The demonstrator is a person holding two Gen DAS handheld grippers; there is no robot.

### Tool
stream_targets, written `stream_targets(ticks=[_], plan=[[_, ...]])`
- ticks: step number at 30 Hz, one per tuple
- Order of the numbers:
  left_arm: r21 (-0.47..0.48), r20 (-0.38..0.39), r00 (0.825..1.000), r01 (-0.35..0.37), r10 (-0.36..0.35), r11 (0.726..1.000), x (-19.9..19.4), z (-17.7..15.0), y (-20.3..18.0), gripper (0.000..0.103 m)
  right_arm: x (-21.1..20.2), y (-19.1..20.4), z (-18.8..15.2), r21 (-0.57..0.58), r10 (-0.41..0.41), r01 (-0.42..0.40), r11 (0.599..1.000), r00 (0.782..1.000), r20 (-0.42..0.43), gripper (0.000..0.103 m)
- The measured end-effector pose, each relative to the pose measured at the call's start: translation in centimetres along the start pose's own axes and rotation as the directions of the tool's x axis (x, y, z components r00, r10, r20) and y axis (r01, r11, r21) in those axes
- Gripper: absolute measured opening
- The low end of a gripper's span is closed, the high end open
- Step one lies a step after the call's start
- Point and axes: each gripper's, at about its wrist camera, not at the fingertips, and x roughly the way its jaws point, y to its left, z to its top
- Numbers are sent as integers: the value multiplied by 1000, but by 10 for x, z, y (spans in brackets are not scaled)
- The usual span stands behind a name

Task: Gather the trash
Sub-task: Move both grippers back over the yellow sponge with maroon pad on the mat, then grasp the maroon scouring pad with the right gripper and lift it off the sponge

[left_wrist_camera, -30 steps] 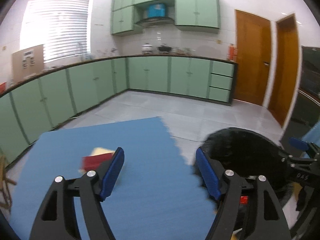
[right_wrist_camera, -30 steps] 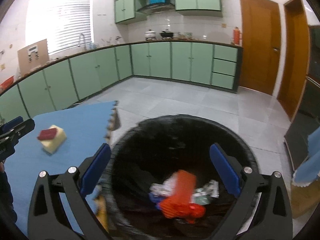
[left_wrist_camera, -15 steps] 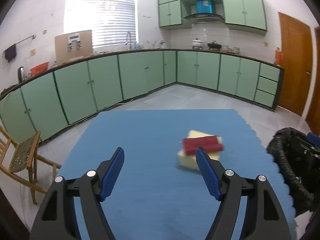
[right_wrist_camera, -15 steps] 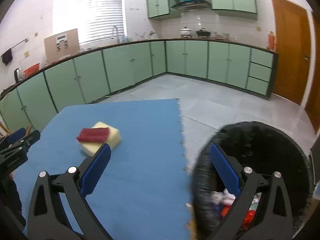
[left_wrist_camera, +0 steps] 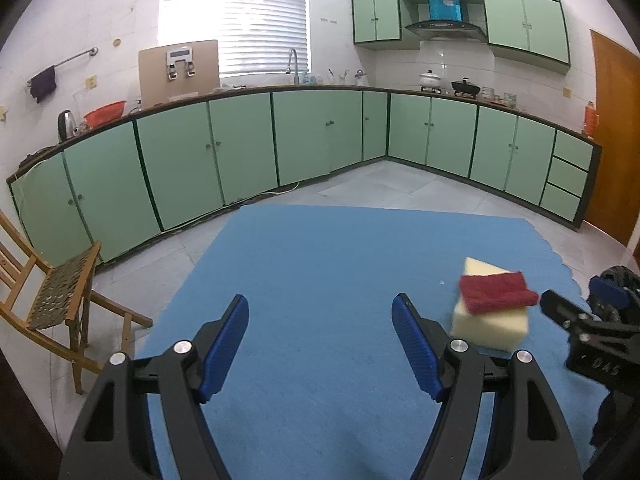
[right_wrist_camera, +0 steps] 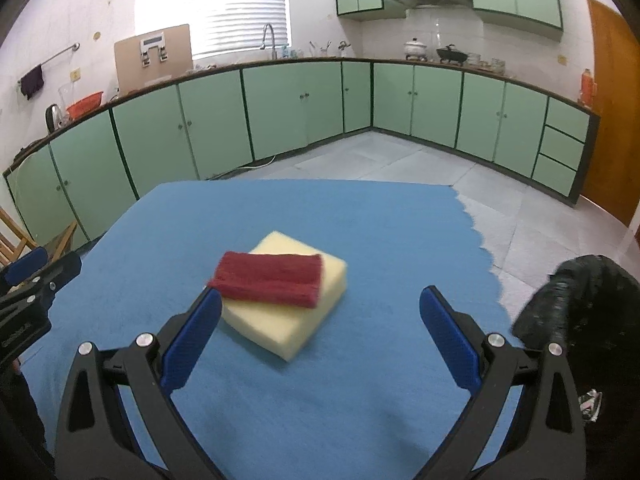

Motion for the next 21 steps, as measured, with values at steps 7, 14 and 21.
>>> stream_targets(ticks=[7,14,21], plan=[[-2,2,1000,-19,19,1000,18,3,12,73,27,21,7,-13,9,-9,1000,1000,-25,96],[-28,-14,999,-31,31,999,30,3,22,73,43,30,13,-20,1,-2,1000,999,-46,96],[-43,-21,999,-29,28,999,34,0,24,73,55,34,9,-31,0,-2,1000,997,-73,96]])
